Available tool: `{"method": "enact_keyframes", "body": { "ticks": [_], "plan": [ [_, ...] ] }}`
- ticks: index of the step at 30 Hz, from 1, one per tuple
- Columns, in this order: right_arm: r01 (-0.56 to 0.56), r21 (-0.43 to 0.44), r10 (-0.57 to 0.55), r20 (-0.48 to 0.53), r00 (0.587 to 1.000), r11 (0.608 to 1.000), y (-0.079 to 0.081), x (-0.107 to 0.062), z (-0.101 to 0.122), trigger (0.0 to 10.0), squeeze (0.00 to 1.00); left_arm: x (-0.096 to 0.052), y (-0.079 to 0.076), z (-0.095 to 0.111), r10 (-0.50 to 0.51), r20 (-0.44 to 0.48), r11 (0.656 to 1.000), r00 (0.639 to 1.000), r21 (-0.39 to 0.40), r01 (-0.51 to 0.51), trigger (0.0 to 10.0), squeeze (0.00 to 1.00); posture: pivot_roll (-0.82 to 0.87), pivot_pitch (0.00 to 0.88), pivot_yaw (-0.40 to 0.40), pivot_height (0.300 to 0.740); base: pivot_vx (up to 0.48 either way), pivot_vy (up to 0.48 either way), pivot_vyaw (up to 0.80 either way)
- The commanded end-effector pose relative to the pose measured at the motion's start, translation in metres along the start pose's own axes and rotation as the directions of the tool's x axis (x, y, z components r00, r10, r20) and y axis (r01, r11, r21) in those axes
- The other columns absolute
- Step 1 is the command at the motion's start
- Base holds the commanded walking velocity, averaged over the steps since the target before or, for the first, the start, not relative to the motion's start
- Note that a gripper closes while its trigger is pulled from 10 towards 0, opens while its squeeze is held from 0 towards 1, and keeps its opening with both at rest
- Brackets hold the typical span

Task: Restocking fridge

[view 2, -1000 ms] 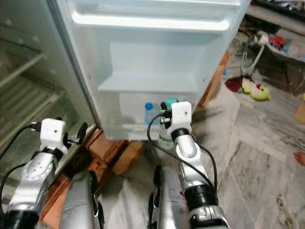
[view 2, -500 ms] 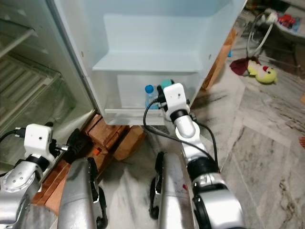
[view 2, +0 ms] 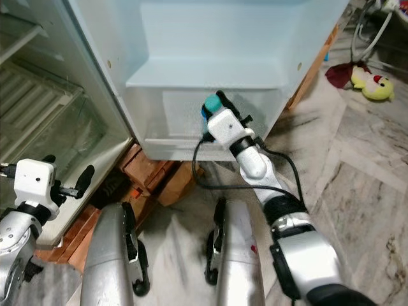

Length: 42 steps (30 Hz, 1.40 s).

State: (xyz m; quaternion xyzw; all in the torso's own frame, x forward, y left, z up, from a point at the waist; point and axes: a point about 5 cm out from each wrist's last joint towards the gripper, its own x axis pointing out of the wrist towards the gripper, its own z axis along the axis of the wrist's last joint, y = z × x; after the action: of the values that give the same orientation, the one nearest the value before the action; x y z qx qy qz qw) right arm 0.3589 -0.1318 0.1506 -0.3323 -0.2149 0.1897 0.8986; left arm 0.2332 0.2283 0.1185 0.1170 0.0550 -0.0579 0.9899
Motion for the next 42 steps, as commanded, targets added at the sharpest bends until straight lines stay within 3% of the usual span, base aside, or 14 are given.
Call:
{"method": "enact_keyframes", "body": {
  "ticks": [1,10,15,23,30,34,42],
  "plan": [
    [0.004,-0.051,-0.003,0.024,1.0,0.999,-0.006,0.001,0.002,10.0,0.0,-0.005,0.002,-0.002,-0.001,-0.022,1.0,1.0,0.011,0.001,10.0,0.0,0.2,0.314,-0.01,0.543,0.0,0.0,0.0],
    [0.001,-0.141,-0.008,-0.044,0.999,0.99,-0.02,-0.025,-0.022,10.0,0.0,-0.003,0.0,0.0,0.002,-0.015,1.0,1.0,0.018,-0.002,10.0,0.0,0.19,0.315,-0.01,0.543,0.0,0.0,0.0],
    [0.023,-0.11,-0.034,-0.094,0.995,0.994,-0.02,-0.041,-0.033,10.0,0.0,-0.003,-0.002,-0.001,-0.002,-0.014,1.0,1.0,0.017,0.002,10.0,0.0,0.19,0.311,-0.007,0.543,0.0,0.0,0.0],
    [0.173,-0.026,-0.175,-0.217,0.96,0.985,-0.023,-0.075,-0.055,10.0,0.0,0.003,-0.004,0.001,-0.017,-0.005,1.0,1.0,0.02,0.017,10.0,0.0,0.19,0.298,0.005,0.543,0.0,0.0,0.0],
    [0.256,-0.003,-0.246,-0.276,0.929,0.967,-0.031,-0.088,-0.064,10.0,0.0,0.007,-0.004,0.001,-0.024,-0.003,0.999,1.0,0.021,0.024,10.0,0.0,0.17,0.29,0.01,0.543,0.0,0.0,0.0],
    [0.407,0.086,-0.359,-0.336,0.871,0.909,-0.034,-0.088,-0.067,10.0,0.0,0.01,-0.007,0.002,-0.029,0.006,0.999,1.0,0.017,0.029,10.0,0.0,0.17,0.281,0.001,0.543,0.0,0.0,0.0],
    [0.516,0.209,-0.41,-0.398,0.82,0.83,-0.005,-0.097,-0.066,10.0,0.0,0.009,-0.009,0.002,-0.029,0.012,1.0,1.0,0.013,0.028,10.0,0.0,0.17,0.282,0.002,0.543,0.0,0.0,0.0]
  ]
}}
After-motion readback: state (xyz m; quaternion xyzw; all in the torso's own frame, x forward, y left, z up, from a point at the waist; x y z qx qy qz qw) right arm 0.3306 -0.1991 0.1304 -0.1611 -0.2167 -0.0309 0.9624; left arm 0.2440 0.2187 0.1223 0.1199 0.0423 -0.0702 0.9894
